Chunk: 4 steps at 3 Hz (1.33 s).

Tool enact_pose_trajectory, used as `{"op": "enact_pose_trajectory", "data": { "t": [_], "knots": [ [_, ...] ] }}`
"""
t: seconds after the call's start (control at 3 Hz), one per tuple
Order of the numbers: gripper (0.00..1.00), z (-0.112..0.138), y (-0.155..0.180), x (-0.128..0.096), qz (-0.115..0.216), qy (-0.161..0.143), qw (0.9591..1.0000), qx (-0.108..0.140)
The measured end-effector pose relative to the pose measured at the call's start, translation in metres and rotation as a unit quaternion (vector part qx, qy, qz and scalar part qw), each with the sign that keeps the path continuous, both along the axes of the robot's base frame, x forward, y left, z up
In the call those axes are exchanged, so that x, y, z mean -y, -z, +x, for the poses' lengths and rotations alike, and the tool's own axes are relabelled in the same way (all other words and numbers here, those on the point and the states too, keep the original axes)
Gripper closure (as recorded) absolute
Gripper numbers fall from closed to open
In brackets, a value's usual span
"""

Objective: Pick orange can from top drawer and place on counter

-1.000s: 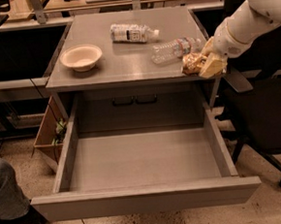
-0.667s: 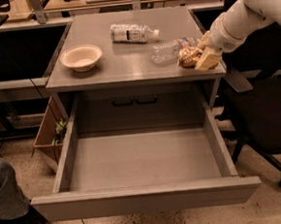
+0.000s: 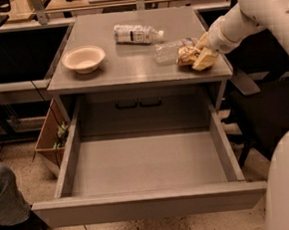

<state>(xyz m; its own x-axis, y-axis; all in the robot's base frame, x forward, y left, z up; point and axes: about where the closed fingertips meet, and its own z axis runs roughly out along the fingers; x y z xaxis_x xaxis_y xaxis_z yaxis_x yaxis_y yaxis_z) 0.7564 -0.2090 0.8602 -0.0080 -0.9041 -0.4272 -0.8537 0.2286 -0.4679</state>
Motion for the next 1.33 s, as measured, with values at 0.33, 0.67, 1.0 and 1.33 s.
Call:
{"op": "enact_pose_trajectory", "data": {
  "t": [0.33, 0.67, 1.0, 1.33],
  "knots": [
    [0.60, 0.013, 0.002, -0.008, 0.006, -0.005, 1.0000, 0.000],
    [0.37, 0.017, 0.004, -0.016, 0.009, -0.016, 0.9998, -0.002],
    [0.13, 0.016, 0.005, -0.023, 0.011, -0.029, 0.9995, -0.003],
    [0.00, 0.011, 0.007, -0.022, 0.013, -0.034, 0.9993, -0.002]
  ]
}}
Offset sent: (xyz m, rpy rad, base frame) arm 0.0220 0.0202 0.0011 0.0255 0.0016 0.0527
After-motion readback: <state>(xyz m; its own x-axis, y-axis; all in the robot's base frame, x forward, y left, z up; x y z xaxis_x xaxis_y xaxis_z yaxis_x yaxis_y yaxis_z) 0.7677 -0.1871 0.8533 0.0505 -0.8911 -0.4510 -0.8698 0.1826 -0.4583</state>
